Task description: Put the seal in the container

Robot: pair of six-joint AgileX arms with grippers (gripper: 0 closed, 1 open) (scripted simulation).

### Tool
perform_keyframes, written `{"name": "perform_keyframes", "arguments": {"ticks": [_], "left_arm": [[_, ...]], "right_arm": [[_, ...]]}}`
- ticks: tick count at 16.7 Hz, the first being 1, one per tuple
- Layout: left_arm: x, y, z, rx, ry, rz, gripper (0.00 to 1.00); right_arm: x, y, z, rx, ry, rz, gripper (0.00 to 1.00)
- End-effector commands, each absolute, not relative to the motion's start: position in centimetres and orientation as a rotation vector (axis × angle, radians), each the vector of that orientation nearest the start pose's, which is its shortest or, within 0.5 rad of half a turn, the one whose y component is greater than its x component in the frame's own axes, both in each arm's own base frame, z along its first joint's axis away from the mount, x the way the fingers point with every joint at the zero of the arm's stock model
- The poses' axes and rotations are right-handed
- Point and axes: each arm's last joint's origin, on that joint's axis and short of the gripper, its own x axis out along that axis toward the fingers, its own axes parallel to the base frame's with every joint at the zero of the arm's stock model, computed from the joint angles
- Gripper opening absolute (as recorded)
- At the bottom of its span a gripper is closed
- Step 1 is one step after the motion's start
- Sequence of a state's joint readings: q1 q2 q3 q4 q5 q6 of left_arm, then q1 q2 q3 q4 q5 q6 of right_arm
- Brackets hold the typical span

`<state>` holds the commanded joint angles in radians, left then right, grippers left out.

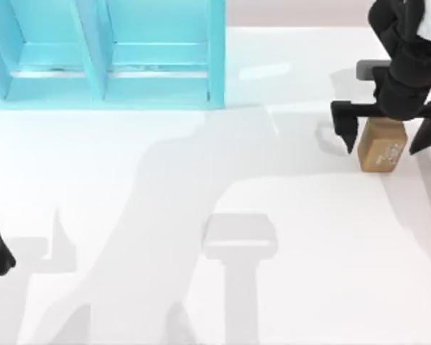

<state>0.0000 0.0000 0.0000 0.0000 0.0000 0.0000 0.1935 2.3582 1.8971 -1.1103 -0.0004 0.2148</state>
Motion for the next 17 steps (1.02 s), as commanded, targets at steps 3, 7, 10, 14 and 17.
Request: {"name": "perform_keyframes", "arguments": {"ticks": [3,7,10,14,17], "left_arm": [[10.57,-0.12,16.00,0.000,0.000,0.000,1.00],[10.57,-0.12,16.00,0.000,0.000,0.000,1.00],[10.57,-0.12,16.00,0.000,0.000,0.000,1.00],[10.57,-0.12,16.00,0.000,0.000,0.000,1.00],[10.57,-0.12,16.00,0.000,0.000,0.000,1.00]], "right_arm": [[44.94,9.35,13.19,0.012,1.572,-0.004,1.00],[44.94,9.35,13.19,0.012,1.572,-0.004,0.70],[44.94,9.35,13.19,0.012,1.572,-0.004,0.47],[44.94,9.35,13.19,0.012,1.572,-0.004,0.17],[44.94,9.35,13.19,0.012,1.572,-0.004,0.00]]}}
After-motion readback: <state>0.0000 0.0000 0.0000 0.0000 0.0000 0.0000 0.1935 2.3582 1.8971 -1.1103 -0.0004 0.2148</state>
